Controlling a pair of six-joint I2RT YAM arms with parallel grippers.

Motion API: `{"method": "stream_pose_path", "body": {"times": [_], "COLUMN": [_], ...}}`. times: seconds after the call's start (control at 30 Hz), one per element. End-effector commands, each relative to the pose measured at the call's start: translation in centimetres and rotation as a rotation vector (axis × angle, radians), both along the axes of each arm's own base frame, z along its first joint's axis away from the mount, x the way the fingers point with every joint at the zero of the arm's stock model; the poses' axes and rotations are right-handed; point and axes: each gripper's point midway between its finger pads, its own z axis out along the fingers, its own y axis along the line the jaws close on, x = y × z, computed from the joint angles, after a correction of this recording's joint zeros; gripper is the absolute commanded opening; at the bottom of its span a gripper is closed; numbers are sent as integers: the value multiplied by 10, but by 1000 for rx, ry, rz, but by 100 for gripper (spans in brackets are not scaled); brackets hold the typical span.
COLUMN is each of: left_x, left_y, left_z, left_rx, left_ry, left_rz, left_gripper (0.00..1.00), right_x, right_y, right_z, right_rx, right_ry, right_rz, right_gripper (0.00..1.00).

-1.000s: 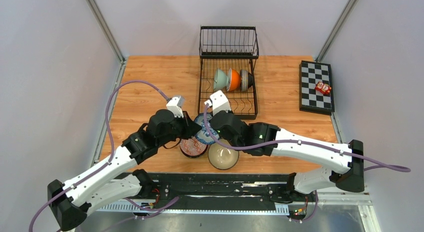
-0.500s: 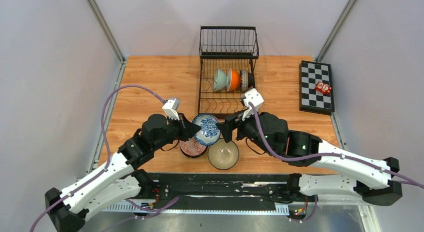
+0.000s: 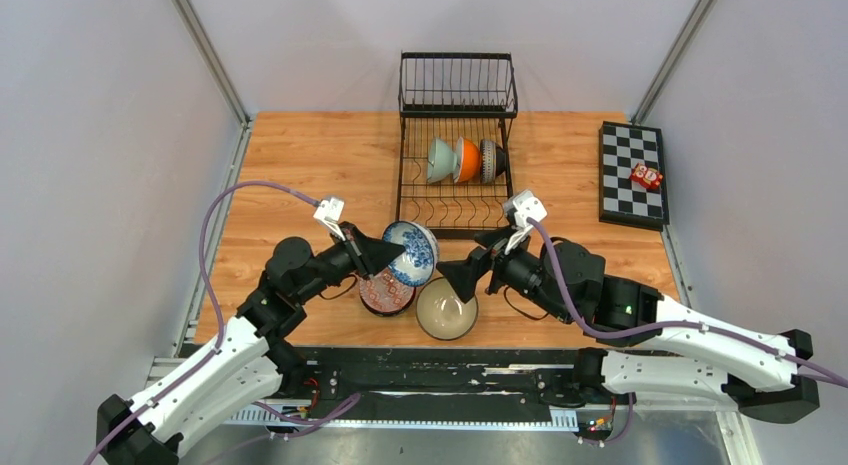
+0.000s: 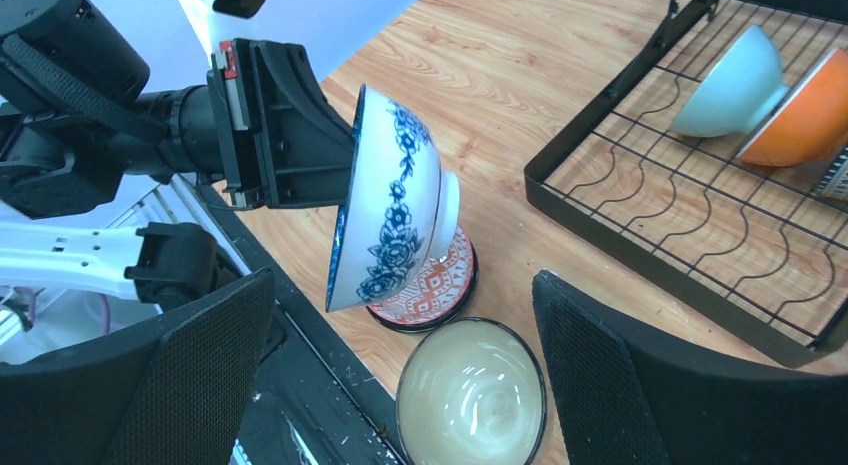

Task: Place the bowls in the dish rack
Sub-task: Place the bowl in the dish rack.

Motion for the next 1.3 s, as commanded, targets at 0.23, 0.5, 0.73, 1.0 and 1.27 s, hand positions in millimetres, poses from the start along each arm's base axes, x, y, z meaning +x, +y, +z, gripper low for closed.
{"method": "stream_pose_path", "body": {"times": [0.23,0.5,0.73,1.0,1.27], "left_x": [-19,-28,-28,-29,-26], "left_y": [-2,0,1,2,3], "left_z": [77,91,93,94,91], "left_rx": [-275,-349,-365,-375,-382], "left_ry": [-217,-258,-261,-256,-235], "left_rz": [-110,-144,-146,-142,-122], "left_gripper": [0,0,0,0,0], "right_x": [-22,-35,-41,-38,-36], "right_y": [20,38,48,51,58], "right_z": [21,36,49,57,61], "right_rx": [141,201,249,261,255], "right_ry": [5,11,-9,-41,-68], "right_rz": [152,249,305,299,303], "right_gripper": [100,100,100,100,100]}}
